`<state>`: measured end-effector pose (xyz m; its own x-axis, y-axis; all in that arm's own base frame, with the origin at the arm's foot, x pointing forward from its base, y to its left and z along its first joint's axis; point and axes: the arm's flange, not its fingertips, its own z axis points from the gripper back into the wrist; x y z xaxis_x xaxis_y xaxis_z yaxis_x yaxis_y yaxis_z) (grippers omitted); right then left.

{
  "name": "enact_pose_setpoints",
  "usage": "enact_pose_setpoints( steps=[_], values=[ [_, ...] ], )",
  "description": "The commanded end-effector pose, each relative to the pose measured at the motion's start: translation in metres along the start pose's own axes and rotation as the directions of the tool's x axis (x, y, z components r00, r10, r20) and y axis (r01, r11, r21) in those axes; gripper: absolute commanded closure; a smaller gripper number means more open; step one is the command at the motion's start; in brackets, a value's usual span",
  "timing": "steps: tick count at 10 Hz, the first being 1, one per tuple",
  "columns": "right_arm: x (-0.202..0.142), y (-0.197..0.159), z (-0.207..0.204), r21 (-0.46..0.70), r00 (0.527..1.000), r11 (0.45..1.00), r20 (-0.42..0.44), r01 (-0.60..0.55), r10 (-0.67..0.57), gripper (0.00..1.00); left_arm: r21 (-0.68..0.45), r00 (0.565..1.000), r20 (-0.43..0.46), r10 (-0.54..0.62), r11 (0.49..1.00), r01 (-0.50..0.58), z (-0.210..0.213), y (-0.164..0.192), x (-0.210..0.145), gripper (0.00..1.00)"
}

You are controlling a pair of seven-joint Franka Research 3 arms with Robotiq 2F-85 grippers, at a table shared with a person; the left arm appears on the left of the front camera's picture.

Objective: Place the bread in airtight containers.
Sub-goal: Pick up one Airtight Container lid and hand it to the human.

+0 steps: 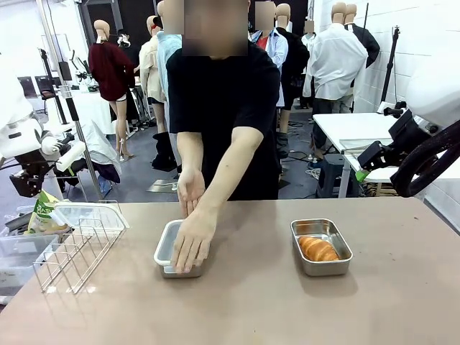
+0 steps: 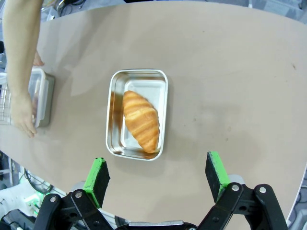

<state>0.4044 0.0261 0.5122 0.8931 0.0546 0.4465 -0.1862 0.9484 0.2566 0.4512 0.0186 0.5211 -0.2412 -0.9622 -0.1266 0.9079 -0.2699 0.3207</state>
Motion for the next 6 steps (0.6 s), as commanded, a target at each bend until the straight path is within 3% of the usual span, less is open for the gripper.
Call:
enact_pose_setpoints(
  steps=[1,6],
  values=[
    [0.0001,0.0006,-0.0012,0.002,1.0,1.0,0.0,-0.001,0.001,0.0,-0.002,1.0,-0.001,-0.006,1.0,0.006,0.0025,0.0003,-0.0022,0.0],
    [0.0001,0.0006,-0.0012,0.002,1.0,1.0,0.0,-0.001,0.001,0.0,-0.002,1.0,-0.001,-0.006,1.0,0.006,0.0025,0.0003,-0.0022,0.0]
  ],
)
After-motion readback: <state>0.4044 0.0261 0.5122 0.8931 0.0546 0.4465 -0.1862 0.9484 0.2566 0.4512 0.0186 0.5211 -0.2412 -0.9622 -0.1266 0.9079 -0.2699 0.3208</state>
